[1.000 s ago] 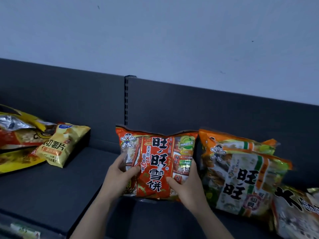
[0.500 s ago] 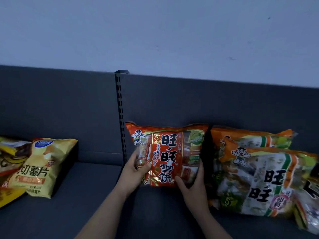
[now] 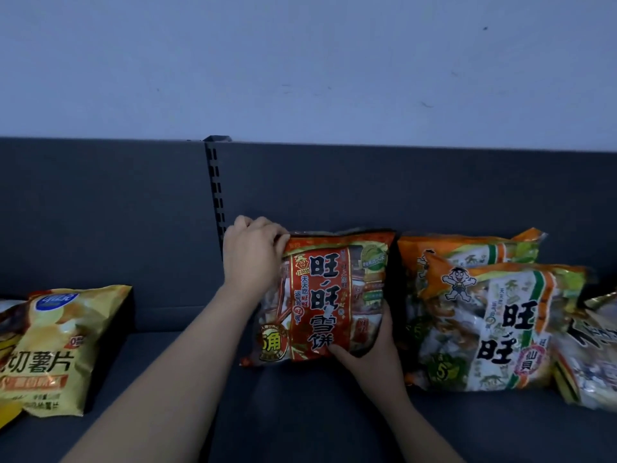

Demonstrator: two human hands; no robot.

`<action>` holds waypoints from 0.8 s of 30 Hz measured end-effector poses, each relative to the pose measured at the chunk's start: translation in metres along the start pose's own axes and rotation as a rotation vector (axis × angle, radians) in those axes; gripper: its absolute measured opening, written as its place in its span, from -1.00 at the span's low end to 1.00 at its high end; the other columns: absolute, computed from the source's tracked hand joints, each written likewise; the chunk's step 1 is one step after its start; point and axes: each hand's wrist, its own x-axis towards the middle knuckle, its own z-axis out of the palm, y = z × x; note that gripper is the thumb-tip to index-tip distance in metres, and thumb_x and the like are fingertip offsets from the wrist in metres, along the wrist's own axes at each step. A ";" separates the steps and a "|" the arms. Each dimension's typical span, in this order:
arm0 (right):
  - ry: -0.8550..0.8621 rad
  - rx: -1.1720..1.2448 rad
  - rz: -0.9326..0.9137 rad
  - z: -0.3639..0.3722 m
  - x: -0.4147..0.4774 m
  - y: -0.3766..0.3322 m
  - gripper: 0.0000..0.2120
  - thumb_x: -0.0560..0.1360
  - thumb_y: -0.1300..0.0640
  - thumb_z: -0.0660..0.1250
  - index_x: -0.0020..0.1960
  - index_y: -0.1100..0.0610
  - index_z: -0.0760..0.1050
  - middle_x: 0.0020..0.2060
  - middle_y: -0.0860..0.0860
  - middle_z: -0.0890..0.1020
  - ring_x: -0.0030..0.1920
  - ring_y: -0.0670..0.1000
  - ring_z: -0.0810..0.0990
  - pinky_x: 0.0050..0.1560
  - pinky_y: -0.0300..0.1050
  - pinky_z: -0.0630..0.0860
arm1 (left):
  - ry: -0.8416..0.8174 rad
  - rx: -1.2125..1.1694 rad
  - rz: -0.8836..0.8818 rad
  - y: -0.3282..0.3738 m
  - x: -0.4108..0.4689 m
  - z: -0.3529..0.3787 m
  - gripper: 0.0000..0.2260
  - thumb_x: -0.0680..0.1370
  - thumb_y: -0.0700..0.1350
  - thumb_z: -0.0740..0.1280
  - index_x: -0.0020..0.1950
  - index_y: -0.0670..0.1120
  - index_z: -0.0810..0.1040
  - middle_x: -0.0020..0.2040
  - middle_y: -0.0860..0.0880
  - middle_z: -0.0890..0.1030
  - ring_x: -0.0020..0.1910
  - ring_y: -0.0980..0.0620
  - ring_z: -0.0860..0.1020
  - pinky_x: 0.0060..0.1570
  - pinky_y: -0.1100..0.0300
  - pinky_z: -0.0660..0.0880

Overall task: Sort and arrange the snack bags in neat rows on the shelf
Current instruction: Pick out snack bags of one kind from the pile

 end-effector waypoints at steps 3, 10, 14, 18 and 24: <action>0.007 -0.026 -0.008 0.001 0.001 -0.001 0.18 0.22 -0.24 0.56 0.48 -0.30 -0.28 0.53 -0.13 0.15 0.48 -0.04 0.23 0.40 0.04 0.35 | 0.028 -0.068 -0.058 -0.002 0.004 0.006 -0.84 0.56 -0.03 0.37 0.00 -0.08 0.69 -0.08 -0.01 0.67 -0.06 -0.06 0.46 -0.16 0.10 0.44; 0.064 -0.112 -0.017 0.000 0.000 -0.005 0.19 0.23 -0.21 0.57 0.54 -0.17 -0.22 0.53 -0.12 0.11 0.50 -0.07 0.15 0.44 0.02 0.28 | 0.162 -0.145 -0.051 0.014 -0.028 0.001 -0.70 0.53 -0.09 0.40 0.24 -0.13 0.57 0.21 -0.06 0.56 0.24 -0.10 0.42 0.23 -0.01 0.37; 0.161 -0.228 -0.115 -0.006 -0.014 -0.011 0.01 0.38 -0.13 0.49 0.57 -0.01 -0.10 0.53 -0.10 0.06 0.48 -0.20 0.00 0.49 -0.09 0.13 | 0.063 -0.207 0.005 0.032 -0.067 -0.012 -0.71 0.54 -0.08 0.38 0.24 -0.09 0.58 0.21 0.00 0.58 0.24 -0.03 0.46 0.23 0.00 0.38; 0.156 -0.352 -0.212 -0.030 -0.029 -0.025 -0.30 0.52 -0.05 0.36 0.54 0.02 0.10 0.48 -0.20 0.09 0.44 -0.26 0.02 0.46 -0.21 0.09 | -0.111 -0.234 -0.014 0.049 -0.095 -0.007 -0.71 0.53 -0.07 0.40 0.24 -0.07 0.60 0.19 -0.01 0.60 0.18 -0.06 0.51 0.17 0.03 0.38; 0.203 -0.530 -0.261 -0.092 -0.053 -0.035 -0.46 0.57 0.01 0.30 0.50 0.06 0.24 0.45 -0.06 0.30 0.39 -0.26 0.09 0.40 -0.41 -0.04 | -0.276 -0.319 0.074 0.101 -0.117 0.005 -0.72 0.52 -0.08 0.41 0.22 -0.06 0.62 0.13 -0.03 0.64 0.06 -0.06 0.57 0.05 0.07 0.46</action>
